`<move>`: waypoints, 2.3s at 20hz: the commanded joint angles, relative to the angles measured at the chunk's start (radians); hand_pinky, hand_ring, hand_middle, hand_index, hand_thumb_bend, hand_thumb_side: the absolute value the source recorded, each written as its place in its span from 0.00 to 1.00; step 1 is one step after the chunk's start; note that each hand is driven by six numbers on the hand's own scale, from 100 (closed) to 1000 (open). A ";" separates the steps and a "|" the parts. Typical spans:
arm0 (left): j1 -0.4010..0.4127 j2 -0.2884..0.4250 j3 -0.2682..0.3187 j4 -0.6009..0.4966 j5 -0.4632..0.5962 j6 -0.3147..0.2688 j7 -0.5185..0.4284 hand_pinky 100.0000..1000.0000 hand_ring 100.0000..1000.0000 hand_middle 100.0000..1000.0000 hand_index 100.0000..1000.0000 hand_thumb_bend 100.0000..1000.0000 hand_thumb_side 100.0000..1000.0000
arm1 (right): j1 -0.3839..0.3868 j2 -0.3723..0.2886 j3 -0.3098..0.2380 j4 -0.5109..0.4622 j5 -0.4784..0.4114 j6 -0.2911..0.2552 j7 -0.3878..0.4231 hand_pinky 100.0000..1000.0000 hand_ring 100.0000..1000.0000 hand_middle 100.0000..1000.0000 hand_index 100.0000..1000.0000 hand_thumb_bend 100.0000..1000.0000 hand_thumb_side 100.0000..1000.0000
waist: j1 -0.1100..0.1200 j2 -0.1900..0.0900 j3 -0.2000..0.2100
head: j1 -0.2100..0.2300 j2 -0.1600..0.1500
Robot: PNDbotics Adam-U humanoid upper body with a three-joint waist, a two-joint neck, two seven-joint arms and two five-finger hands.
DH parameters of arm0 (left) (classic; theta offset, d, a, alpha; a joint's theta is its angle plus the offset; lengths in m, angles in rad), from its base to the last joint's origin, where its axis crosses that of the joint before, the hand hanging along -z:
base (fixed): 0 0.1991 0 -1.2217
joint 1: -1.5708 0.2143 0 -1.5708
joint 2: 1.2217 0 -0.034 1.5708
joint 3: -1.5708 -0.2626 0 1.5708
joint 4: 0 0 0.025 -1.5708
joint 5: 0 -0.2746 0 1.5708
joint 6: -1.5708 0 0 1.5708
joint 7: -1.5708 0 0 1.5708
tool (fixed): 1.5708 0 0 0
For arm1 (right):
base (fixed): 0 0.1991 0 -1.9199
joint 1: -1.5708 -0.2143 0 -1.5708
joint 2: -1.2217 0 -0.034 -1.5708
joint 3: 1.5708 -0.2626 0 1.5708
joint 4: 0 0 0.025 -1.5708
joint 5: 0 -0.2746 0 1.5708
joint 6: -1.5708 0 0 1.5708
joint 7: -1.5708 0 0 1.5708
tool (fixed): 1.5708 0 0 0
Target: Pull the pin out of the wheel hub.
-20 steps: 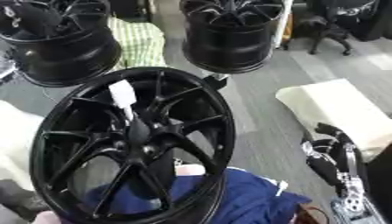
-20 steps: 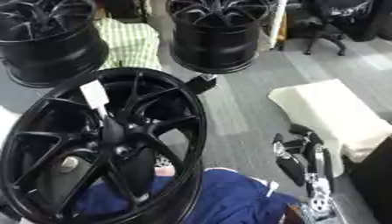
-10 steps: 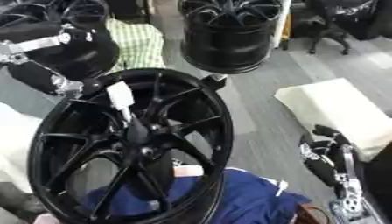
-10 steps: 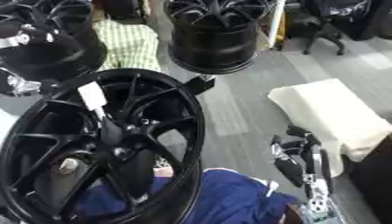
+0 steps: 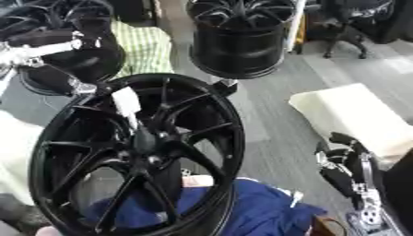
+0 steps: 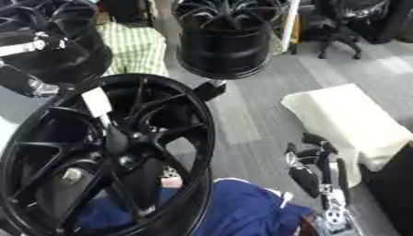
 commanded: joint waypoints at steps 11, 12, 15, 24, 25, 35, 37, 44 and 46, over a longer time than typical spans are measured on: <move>-0.023 -0.062 0.026 0.063 -0.180 -0.399 -0.294 0.80 0.74 0.80 0.91 0.33 0.50 | -0.009 -0.010 -0.005 -0.006 0.003 -0.005 -0.001 0.48 0.51 0.65 0.74 0.14 0.11 | -0.002 -0.019 -0.003 | -0.001 -0.009; -0.022 -0.065 0.024 0.064 -0.185 -0.399 -0.290 0.80 0.74 0.80 0.91 0.33 0.50 | -0.010 -0.010 -0.005 -0.006 0.003 -0.005 -0.001 0.48 0.51 0.65 0.74 0.14 0.11 | -0.002 -0.019 -0.004 | -0.001 -0.009; -0.019 -0.074 0.017 0.067 -0.189 -0.399 -0.282 0.80 0.74 0.80 0.91 0.33 0.50 | -0.010 -0.009 -0.005 -0.006 0.003 -0.005 0.000 0.48 0.51 0.65 0.74 0.13 0.11 | -0.002 -0.019 -0.005 | -0.002 -0.009; -0.009 -0.089 -0.021 0.054 -0.181 -0.399 -0.300 0.74 0.69 0.76 0.90 0.30 0.49 | -0.012 -0.008 -0.004 -0.004 0.002 -0.007 0.001 0.48 0.51 0.65 0.74 0.13 0.11 | 0.001 -0.018 -0.011 | 0.000 -0.010; -0.008 -0.091 -0.025 0.054 -0.184 -0.399 -0.300 0.74 0.68 0.75 0.90 0.29 0.48 | -0.012 -0.008 -0.004 -0.003 0.002 -0.008 0.001 0.48 0.51 0.65 0.74 0.13 0.11 | 0.001 -0.018 -0.011 | 0.001 -0.010; 0.000 -0.100 -0.035 0.072 -0.213 -0.399 -0.300 0.64 0.59 0.69 0.87 0.16 0.35 | -0.012 -0.009 -0.003 -0.003 0.002 -0.008 0.003 0.48 0.51 0.65 0.74 0.13 0.11 | 0.001 -0.018 -0.013 | 0.000 -0.009; 0.000 -0.100 -0.036 0.072 -0.215 -0.399 -0.300 0.61 0.56 0.67 0.87 0.13 0.32 | -0.012 -0.009 -0.003 -0.003 0.002 -0.008 0.003 0.48 0.51 0.65 0.74 0.13 0.11 | 0.001 -0.018 -0.012 | 0.000 -0.008; -0.003 -0.097 -0.040 0.061 -0.197 -0.399 -0.300 0.52 0.49 0.63 0.85 0.00 0.12 | -0.013 -0.010 -0.002 -0.002 0.002 -0.008 0.005 0.48 0.51 0.65 0.74 0.12 0.11 | 0.001 -0.018 -0.012 | 0.000 -0.008; -0.004 -0.096 -0.044 0.051 -0.187 -0.399 -0.300 0.49 0.46 0.62 0.85 0.00 0.04 | -0.012 -0.010 -0.003 -0.002 0.001 -0.008 0.005 0.48 0.51 0.65 0.74 0.12 0.11 | 0.000 -0.018 -0.012 | 0.000 -0.008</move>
